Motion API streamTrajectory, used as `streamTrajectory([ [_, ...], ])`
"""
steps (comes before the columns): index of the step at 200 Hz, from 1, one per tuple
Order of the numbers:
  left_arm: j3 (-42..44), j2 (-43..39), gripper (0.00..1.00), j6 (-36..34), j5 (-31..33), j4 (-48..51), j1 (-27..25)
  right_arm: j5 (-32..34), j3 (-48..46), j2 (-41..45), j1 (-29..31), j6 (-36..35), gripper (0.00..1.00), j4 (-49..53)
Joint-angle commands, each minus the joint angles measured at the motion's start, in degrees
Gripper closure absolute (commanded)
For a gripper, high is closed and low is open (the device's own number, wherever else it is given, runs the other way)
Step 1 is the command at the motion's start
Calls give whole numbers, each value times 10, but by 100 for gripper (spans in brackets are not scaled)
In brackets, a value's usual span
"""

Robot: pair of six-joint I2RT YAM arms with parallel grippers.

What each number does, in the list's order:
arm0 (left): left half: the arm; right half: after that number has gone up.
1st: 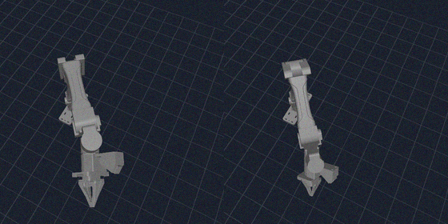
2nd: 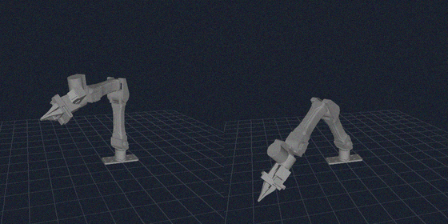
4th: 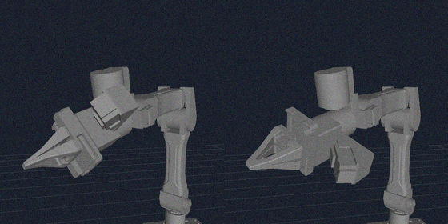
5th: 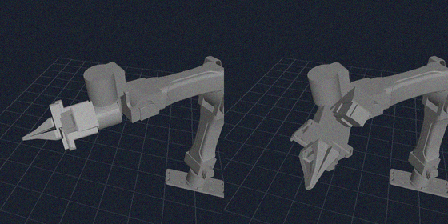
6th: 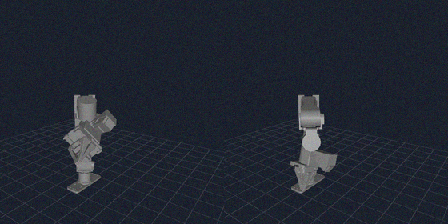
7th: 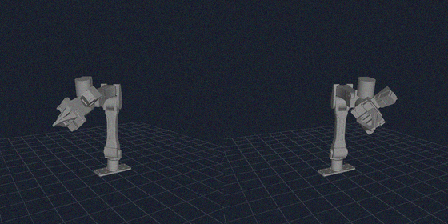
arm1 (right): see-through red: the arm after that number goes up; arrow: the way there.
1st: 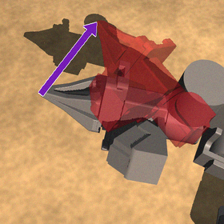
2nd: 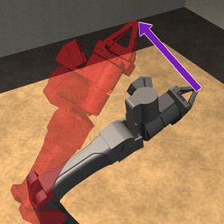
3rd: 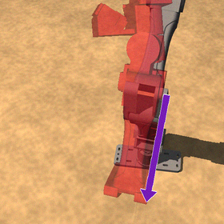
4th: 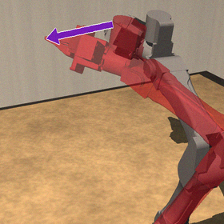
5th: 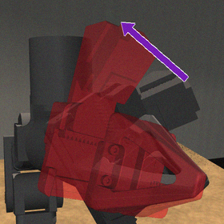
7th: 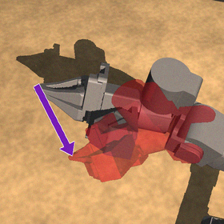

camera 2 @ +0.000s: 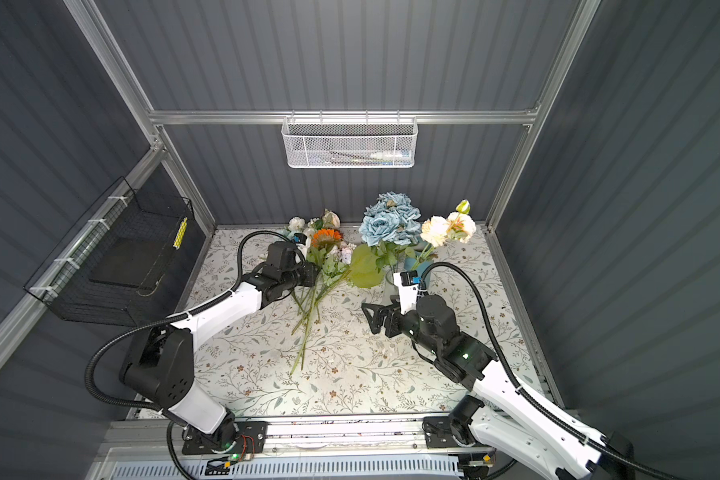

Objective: Arrange the flowers into the vase

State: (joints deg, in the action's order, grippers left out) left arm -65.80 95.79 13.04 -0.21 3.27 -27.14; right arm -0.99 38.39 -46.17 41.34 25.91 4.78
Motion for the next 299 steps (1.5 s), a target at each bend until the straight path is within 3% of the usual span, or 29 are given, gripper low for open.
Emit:
streamTrajectory([
  [1, -30, 33, 69, -26, -4, 6, 2, 13, 13, 15, 3, -2, 1, 3],
  [45, -46, 61, 74, -37, 2, 15, 2, 24, 8, 20, 4, -2, 1, 4],
  [252, -92, 156, 74, -37, 59, 35, 2, 26, 7, 47, 11, 9, 1, -4],
  [264, -93, 159, 78, -37, 50, 34, 2, 27, 7, 47, 11, 9, 1, -5],
  [299, -91, 154, 100, -31, 41, 30, 2, 27, 7, 47, 12, 9, 1, -4],
])
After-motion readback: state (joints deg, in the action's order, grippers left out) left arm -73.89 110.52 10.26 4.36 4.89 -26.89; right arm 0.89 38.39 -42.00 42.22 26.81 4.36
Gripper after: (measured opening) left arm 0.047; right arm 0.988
